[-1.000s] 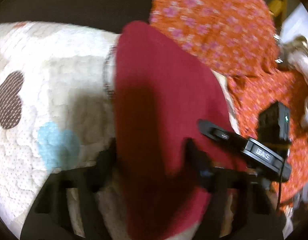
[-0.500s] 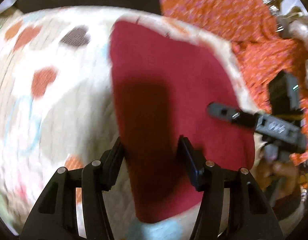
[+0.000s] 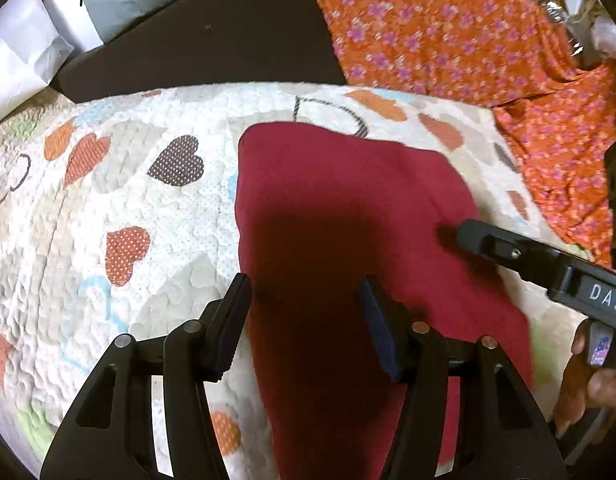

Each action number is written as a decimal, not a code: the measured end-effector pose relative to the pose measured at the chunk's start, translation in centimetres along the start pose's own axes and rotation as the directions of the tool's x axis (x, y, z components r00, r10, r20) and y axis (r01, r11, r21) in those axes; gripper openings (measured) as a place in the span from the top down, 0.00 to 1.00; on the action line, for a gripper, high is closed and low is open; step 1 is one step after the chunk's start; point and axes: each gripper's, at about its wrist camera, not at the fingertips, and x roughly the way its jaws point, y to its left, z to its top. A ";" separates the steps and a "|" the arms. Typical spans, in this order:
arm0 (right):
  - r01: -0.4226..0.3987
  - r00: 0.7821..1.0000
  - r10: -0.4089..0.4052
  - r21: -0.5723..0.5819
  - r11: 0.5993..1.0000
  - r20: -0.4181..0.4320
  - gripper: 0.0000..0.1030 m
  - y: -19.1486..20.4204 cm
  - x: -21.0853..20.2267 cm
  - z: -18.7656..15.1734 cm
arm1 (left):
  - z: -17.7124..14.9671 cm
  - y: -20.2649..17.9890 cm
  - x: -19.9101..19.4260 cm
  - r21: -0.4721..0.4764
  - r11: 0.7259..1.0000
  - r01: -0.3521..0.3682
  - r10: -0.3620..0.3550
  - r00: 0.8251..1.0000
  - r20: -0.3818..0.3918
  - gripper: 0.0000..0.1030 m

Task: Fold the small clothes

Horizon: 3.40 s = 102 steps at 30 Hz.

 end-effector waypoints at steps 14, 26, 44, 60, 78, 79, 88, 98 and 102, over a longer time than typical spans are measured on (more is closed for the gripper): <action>0.156 0.986 -0.163 -0.145 0.977 -0.043 0.62 -0.1 2.9 0.6 | 0.2 0.7 1.9 -0.035 0.999 -0.011 0.011 1.000 0.005 0.29; 0.173 0.980 -0.190 -0.223 0.959 -0.057 0.62 2.2 0.6 -5.5 | -0.5 0.6 1.0 -0.017 1.000 -0.017 0.018 1.000 0.020 0.29; 0.211 0.976 -0.199 -0.159 0.965 0.089 0.56 4.2 -5.2 -5.8 | -1.9 0.3 -5.6 0.003 0.994 -0.107 0.105 0.980 0.171 0.29; 0.200 0.976 -0.182 -0.163 0.966 0.119 0.55 5.9 -7.3 -7.0 | -4.4 -0.4 -8.6 0.005 0.990 -0.140 0.135 0.966 0.222 0.29; 0.201 0.977 -0.186 -0.155 0.967 0.105 0.54 5.9 -7.3 -7.5 | -4.8 -1.0 -8.6 0.024 0.991 -0.128 0.120 0.968 0.219 0.29; 0.199 0.978 -0.184 -0.156 0.968 0.102 0.54 5.8 -7.2 -7.5 | -4.7 -1.0 -8.5 0.025 0.992 -0.127 0.119 0.969 0.218 0.29; 0.188 0.981 -0.177 -0.148 0.971 0.082 0.54 5.6 -6.7 -7.5 | -4.6 -0.7 -8.2 0.019 0.992 -0.122 0.115 0.971 0.209 0.29; 0.186 0.981 -0.178 -0.141 0.972 0.072 0.53 5.6 -6.6 -7.4 | -4.8 -1.0 -7.7 0.025 0.993 -0.117 0.110 0.974 0.199 0.29; 0.185 0.982 -0.176 -0.139 0.973 0.070 0.53 5.6 -6.5 -7.5 | -4.8 -0.9 -7.7 0.027 0.993 -0.118 0.110 0.974 0.198 0.29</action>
